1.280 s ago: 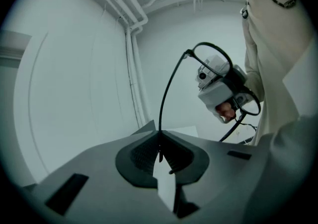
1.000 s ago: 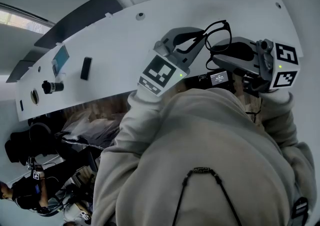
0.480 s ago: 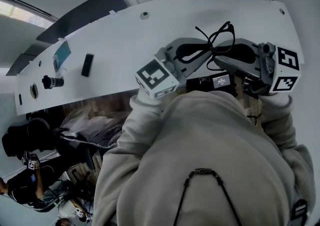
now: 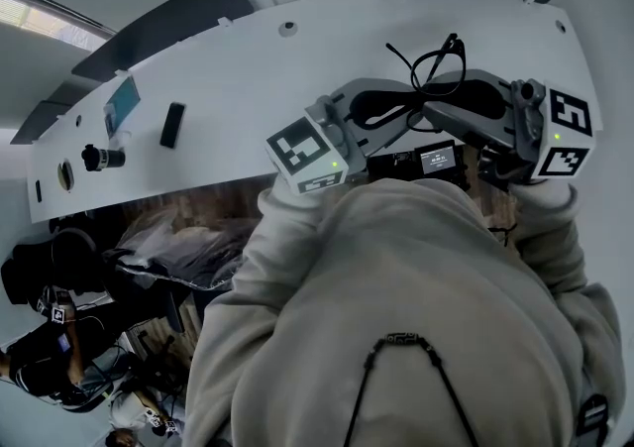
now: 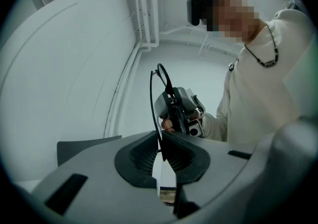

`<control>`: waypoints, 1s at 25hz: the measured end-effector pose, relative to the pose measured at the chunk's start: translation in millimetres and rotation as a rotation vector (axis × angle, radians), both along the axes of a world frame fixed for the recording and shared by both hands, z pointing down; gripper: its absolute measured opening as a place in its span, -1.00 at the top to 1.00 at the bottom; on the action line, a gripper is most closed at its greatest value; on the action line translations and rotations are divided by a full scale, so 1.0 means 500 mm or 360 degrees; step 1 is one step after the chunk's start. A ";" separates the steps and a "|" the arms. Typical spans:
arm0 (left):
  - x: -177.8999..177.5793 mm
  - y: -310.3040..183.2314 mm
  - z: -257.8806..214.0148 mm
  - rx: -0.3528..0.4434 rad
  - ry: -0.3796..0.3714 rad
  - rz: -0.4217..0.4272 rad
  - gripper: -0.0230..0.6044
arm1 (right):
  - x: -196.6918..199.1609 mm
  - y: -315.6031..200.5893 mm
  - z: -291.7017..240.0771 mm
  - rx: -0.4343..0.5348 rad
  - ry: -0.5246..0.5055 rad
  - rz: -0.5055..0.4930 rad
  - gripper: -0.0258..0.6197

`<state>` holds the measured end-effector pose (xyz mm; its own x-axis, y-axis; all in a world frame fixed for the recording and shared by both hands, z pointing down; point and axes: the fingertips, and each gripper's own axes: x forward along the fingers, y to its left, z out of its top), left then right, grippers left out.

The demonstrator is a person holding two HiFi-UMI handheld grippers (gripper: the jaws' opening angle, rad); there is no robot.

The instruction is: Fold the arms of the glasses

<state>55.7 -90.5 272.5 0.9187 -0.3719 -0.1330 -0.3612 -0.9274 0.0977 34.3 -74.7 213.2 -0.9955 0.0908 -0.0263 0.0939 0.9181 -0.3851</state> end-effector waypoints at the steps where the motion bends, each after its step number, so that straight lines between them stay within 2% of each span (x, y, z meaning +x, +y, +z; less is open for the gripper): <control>1: 0.002 0.000 -0.001 0.0000 0.0002 0.0005 0.85 | 0.001 -0.003 0.000 0.0003 -0.0002 0.0004 0.74; 5: 0.000 0.003 -0.004 -0.0036 0.0072 0.0059 0.85 | 0.001 -0.007 -0.003 -0.0012 -0.0025 -0.0008 0.74; 9: -0.001 0.036 0.000 -0.0162 0.0291 0.0298 0.82 | -0.005 0.023 0.005 0.0025 -0.0002 -0.0116 0.74; 12: 0.003 0.053 0.004 -0.0185 0.0340 0.0403 0.82 | -0.005 0.040 0.011 0.0062 0.0015 -0.0175 0.74; 16: 0.006 0.050 0.004 -0.0209 0.0332 0.0397 0.82 | 0.002 0.031 0.010 0.0019 -0.0011 -0.0146 0.74; 21: 0.009 0.044 0.005 -0.0203 0.0340 0.0377 0.82 | 0.004 0.028 0.011 0.0037 -0.0004 -0.0140 0.74; 25: -0.009 0.022 0.019 -0.0226 0.0369 0.0228 0.82 | 0.000 0.031 0.021 0.0000 -0.0013 -0.0176 0.74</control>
<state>51.2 -79.3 281.9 0.9143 -0.2704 -0.3014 -0.1805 -0.9385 0.2944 34.2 -59.3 223.9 -0.9791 0.2002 -0.0345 0.1980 0.9020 -0.3838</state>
